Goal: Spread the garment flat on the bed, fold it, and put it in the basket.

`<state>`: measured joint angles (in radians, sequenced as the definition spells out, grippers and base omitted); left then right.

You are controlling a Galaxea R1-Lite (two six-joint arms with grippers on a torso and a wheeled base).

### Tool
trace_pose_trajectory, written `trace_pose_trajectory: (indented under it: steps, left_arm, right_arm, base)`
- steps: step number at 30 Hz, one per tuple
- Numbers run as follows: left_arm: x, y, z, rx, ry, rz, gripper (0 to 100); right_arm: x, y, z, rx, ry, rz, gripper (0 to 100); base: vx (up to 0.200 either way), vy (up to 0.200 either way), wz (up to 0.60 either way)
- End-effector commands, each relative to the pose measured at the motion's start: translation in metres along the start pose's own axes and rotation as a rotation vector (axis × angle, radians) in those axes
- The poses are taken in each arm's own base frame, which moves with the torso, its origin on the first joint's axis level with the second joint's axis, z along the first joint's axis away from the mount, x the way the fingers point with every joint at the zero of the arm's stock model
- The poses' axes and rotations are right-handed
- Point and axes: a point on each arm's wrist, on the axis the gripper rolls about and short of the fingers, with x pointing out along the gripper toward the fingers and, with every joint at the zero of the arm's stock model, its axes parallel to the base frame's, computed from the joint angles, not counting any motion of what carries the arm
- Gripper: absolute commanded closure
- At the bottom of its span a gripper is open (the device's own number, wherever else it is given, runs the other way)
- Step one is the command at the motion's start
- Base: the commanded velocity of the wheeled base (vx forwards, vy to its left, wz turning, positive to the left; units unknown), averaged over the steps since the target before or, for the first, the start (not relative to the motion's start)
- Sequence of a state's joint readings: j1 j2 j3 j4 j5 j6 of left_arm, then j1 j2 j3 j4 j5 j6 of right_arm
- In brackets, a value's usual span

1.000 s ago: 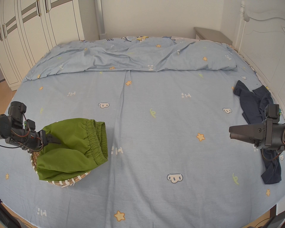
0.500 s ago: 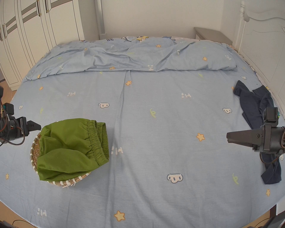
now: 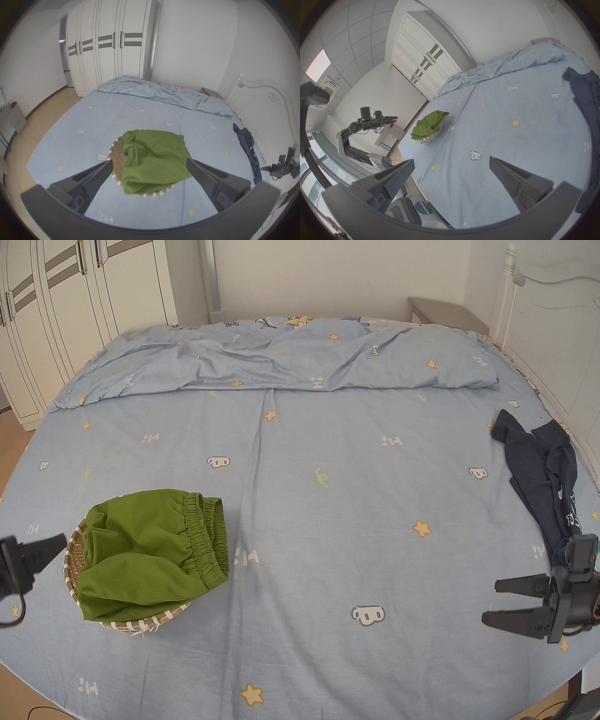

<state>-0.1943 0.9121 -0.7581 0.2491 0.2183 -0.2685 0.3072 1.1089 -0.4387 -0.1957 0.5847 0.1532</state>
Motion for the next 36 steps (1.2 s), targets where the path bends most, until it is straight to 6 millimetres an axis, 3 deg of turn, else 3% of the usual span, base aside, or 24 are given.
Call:
trace_pose_trajectory:
  steps: [1,5,8,21,24,26,27,32,36]
  left_arm:
    - [-0.066,0.038,-0.073,-0.089,-0.157,0.095,0]
    - [-0.086,0.045,-0.099,-0.125,-0.194,0.177,0]
    - [-0.090,0.049,-0.119,-0.130,-0.219,0.160,0]
    - [-0.067,0.060,-0.185,-0.122,-0.204,0.203,0]
    - [-0.066,0.059,-0.186,-0.087,-0.270,0.174,0]
    - [-0.066,0.059,-0.186,-0.087,-0.270,0.174,0]
    - [-0.060,0.058,-0.187,-0.008,-0.297,0.139,0]
    - [-0.048,0.055,-0.189,0.162,-0.392,0.019,0]
    - [-0.043,0.054,-0.194,0.196,-0.390,-0.041,0]
  right_arm:
    - [-0.049,0.019,-0.045,-0.065,-0.161,-0.095,0]
    - [-0.070,0.032,-0.065,-0.063,-0.220,-0.109,0]
    - [-0.082,0.039,-0.083,-0.063,-0.214,-0.099,0]
    - [-0.098,0.047,-0.129,-0.046,-0.287,-0.148,0]
    - [-0.096,0.045,-0.145,-0.051,-0.316,-0.176,0]
    - [-0.096,0.045,-0.145,-0.051,-0.316,-0.176,0]
    - [-0.089,0.037,-0.158,-0.068,-0.325,-0.247,0]
    - [-0.089,0.032,-0.155,-0.075,-0.403,-0.448,0]
    - [-0.087,0.029,-0.156,-0.087,-0.426,-0.478,0]
  base:
    - [0.000,0.000,0.00]
    - [0.000,0.000,0.00]
    - [0.000,0.000,0.00]
    - [0.000,0.000,0.00]
    - [0.000,0.000,0.00]
    - [0.000,0.000,0.00]
    - [0.000,0.000,0.00]
    - [0.000,0.000,0.00]
    - [0.000,0.000,0.00]
